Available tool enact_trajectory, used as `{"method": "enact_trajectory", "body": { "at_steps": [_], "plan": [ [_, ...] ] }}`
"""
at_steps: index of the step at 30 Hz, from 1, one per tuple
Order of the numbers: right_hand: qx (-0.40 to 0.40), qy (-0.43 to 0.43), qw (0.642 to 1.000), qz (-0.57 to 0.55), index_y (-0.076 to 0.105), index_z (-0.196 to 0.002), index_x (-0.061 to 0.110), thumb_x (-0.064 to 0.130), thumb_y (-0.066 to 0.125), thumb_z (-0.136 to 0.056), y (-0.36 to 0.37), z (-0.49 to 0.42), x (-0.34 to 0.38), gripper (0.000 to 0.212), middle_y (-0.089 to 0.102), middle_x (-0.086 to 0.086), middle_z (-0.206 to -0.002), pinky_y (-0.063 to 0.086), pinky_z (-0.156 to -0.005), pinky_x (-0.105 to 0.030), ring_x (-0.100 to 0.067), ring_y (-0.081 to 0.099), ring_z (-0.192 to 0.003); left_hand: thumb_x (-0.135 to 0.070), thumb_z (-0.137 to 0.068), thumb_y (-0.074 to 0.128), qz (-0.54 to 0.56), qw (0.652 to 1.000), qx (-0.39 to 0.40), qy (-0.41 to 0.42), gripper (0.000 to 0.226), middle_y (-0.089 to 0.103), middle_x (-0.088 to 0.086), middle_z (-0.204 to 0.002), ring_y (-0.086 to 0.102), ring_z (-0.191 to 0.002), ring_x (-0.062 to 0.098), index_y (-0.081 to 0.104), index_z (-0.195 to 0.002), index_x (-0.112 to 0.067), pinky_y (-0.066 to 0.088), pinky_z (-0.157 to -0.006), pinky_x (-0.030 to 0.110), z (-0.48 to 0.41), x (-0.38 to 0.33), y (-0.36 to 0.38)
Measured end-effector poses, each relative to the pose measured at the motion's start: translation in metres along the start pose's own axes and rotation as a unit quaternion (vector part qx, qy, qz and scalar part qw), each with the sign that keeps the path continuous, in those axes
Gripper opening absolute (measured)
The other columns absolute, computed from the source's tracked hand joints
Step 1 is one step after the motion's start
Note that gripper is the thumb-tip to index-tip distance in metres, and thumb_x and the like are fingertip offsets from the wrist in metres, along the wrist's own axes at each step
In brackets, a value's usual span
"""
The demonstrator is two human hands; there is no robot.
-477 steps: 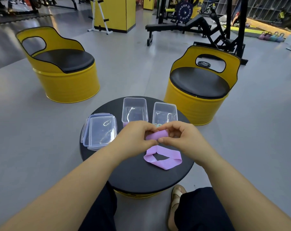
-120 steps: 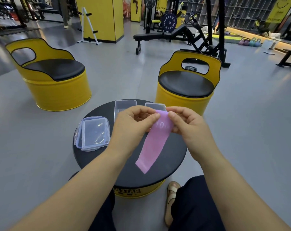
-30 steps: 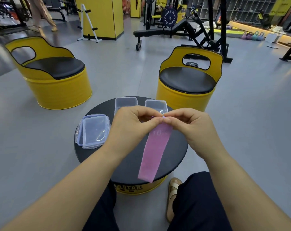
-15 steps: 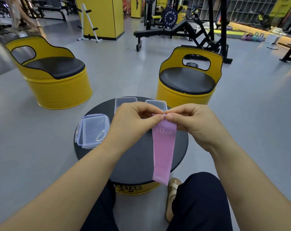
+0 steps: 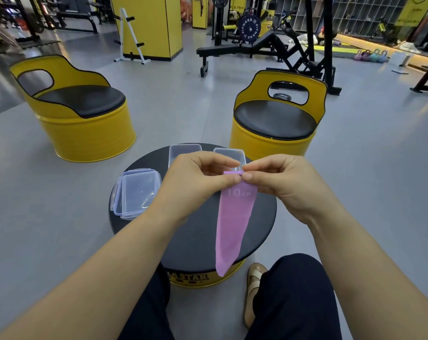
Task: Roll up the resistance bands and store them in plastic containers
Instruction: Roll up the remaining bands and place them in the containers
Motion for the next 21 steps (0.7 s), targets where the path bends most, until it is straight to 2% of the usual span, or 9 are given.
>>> {"method": "enact_trajectory", "body": {
  "at_steps": [3,6,10,16,19,21],
  "plan": [
    [-0.008,-0.013,1.000,0.008,0.073,-0.077,0.012,0.015,0.075,-0.059,-0.0003,-0.0002,0.0005,0.018,0.074,-0.002,-0.074,0.057,-0.068,-0.021,-0.014,0.071,-0.073,-0.016,-0.074,0.078,0.010,1.000,-0.001,-0.018,0.011,0.073,0.010,-0.084,0.070,-0.085,0.027,0.075,-0.084,-0.021,0.056,-0.083,0.045,0.0012,0.0004,-0.0011],
    [-0.015,-0.030,0.999,0.035,0.074,-0.074,0.018,0.012,0.076,-0.065,0.0004,-0.0002,0.0003,0.012,0.074,-0.002,-0.075,0.058,-0.071,-0.023,-0.013,0.071,-0.074,-0.014,-0.076,0.076,0.003,1.000,0.005,-0.016,0.007,0.073,0.011,-0.082,0.070,-0.083,0.029,0.075,-0.083,-0.016,0.056,-0.081,0.048,0.0016,-0.0004,-0.0014],
    [-0.016,-0.040,0.998,0.051,0.075,-0.072,0.021,0.006,0.076,-0.070,0.0014,-0.0002,0.0003,0.015,0.074,-0.001,-0.076,0.058,-0.075,-0.025,-0.013,0.070,-0.076,-0.010,-0.076,0.075,-0.002,1.000,-0.007,-0.001,0.009,0.073,0.005,-0.077,0.069,-0.077,0.020,0.075,-0.077,-0.019,0.057,-0.079,0.042,0.0003,0.0004,-0.0012],
    [-0.009,-0.037,0.998,0.049,0.074,-0.074,0.022,0.017,0.076,-0.065,0.0026,0.0004,-0.0017,0.009,0.074,-0.001,-0.076,0.057,-0.074,-0.024,-0.013,0.070,-0.077,-0.004,-0.077,0.073,0.014,1.000,-0.021,0.007,0.011,0.072,0.002,-0.074,0.066,-0.071,0.011,0.073,-0.076,-0.015,0.055,-0.073,0.030,0.0011,0.0042,0.0014],
    [0.009,-0.029,0.998,0.058,0.073,-0.087,0.019,0.034,0.075,-0.059,0.0037,0.0014,-0.0039,0.032,0.074,-0.008,-0.089,0.057,-0.082,-0.033,-0.020,0.071,-0.087,-0.005,-0.078,0.072,0.003,0.999,-0.024,0.021,0.014,0.073,-0.001,-0.075,0.067,-0.073,0.010,0.073,-0.076,-0.018,0.056,-0.072,0.025,0.0019,0.0035,0.0006],
    [0.016,-0.035,0.996,0.075,0.071,-0.095,0.017,0.039,0.072,-0.061,0.0052,0.0019,-0.0039,0.040,0.074,-0.010,-0.093,0.056,-0.084,-0.036,-0.022,0.070,-0.091,-0.006,-0.078,0.072,-0.011,0.999,-0.032,0.031,0.015,0.072,-0.004,-0.076,0.068,-0.073,0.008,0.072,-0.075,-0.021,0.056,-0.071,0.023,0.0016,0.0025,-0.0005]
  ]
}}
Point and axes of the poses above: each hand's wrist, its own z-axis away from the middle knuckle, its own y-axis out of the palm, x = y × z, the point moved 3 cm from there along -z, towards the middle knuckle
